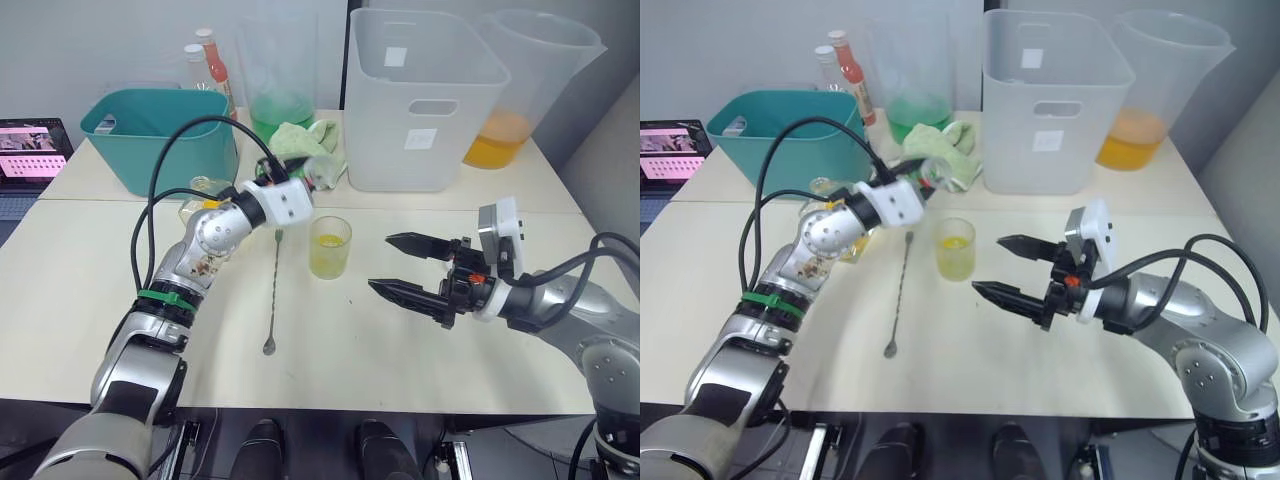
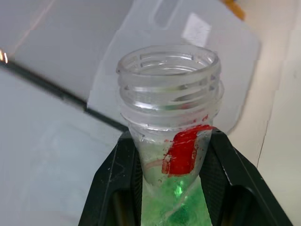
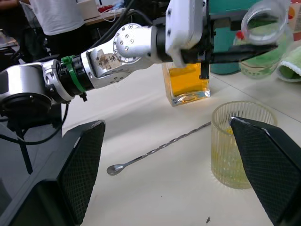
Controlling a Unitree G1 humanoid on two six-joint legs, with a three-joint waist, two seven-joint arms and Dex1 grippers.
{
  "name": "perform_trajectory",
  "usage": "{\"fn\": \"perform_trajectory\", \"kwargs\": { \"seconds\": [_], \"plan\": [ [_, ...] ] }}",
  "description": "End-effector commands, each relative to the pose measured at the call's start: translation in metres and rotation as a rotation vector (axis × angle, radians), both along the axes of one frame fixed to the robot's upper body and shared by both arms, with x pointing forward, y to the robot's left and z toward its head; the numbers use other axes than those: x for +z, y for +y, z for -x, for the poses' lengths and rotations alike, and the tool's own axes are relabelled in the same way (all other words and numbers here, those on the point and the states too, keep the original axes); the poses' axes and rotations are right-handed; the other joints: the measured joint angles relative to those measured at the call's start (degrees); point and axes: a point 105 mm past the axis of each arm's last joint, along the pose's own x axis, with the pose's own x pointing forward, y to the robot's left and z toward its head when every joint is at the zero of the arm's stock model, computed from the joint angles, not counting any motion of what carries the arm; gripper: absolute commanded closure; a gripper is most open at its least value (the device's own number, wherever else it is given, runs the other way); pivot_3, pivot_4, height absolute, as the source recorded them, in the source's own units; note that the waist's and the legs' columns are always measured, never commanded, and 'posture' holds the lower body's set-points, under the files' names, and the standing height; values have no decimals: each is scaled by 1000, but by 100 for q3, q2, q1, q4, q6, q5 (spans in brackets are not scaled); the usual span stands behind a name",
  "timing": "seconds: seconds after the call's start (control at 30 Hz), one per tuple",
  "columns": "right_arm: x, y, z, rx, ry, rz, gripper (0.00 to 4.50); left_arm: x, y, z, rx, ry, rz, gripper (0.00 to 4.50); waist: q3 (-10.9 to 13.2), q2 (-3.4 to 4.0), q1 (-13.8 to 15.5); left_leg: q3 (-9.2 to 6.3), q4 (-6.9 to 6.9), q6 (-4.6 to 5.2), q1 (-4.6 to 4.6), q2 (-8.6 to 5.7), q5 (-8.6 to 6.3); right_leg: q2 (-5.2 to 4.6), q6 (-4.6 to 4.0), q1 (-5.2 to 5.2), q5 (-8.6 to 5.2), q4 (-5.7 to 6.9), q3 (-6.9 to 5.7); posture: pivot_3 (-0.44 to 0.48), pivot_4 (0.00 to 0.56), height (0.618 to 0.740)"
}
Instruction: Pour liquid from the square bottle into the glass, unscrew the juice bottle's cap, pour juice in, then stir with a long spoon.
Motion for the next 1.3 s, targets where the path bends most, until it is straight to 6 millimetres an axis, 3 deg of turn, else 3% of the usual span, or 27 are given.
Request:
{"fn": "perform_trajectory", "kwargs": {
  "seconds": [0.03,0.2,0.37,0.63,0.93,1.03,1.3],
  "plan": [
    [11,3,-2,33,-57,-12,28,42,17,9,-5,26,236,3261,0,0,-22,-1,0,0,2,2,0,1,0,0,0,1,-1,0,150,740],
    [18,6,-11,72,-64,-33,28,62,36,18,10,101,416,3261,0,0,2,-4,0,0,1,0,0,0,-1,1,0,1,-2,0,150,740],
    [25,6,-23,142,-67,-25,28,79,61,45,6,138,534,3261,0,0,-7,-4,1,0,3,3,0,1,-2,0,1,1,-2,0,150,740],
    [26,5,-41,229,-70,24,28,70,90,95,-21,229,606,3261,0,0,-28,-4,-1,0,7,5,0,1,-4,2,3,1,-3,0,150,740],
    [30,9,-49,293,-89,49,28,51,93,128,-34,318,608,3261,0,0,-7,-3,-1,-1,9,6,0,1,-5,4,3,0,-3,0,150,740],
    [30,10,-49,310,-83,52,28,36,96,145,-48,376,597,3261,0,0,-4,0,0,-1,9,6,0,0,-6,4,3,-5,-1,0,150,740],
    [28,10,-45,343,-71,65,28,19,143,161,109,403,612,3261,0,0,-7,2,-5,-2,15,10,0,2,-11,5,6,-5,-1,0,150,740]
  ]
}}
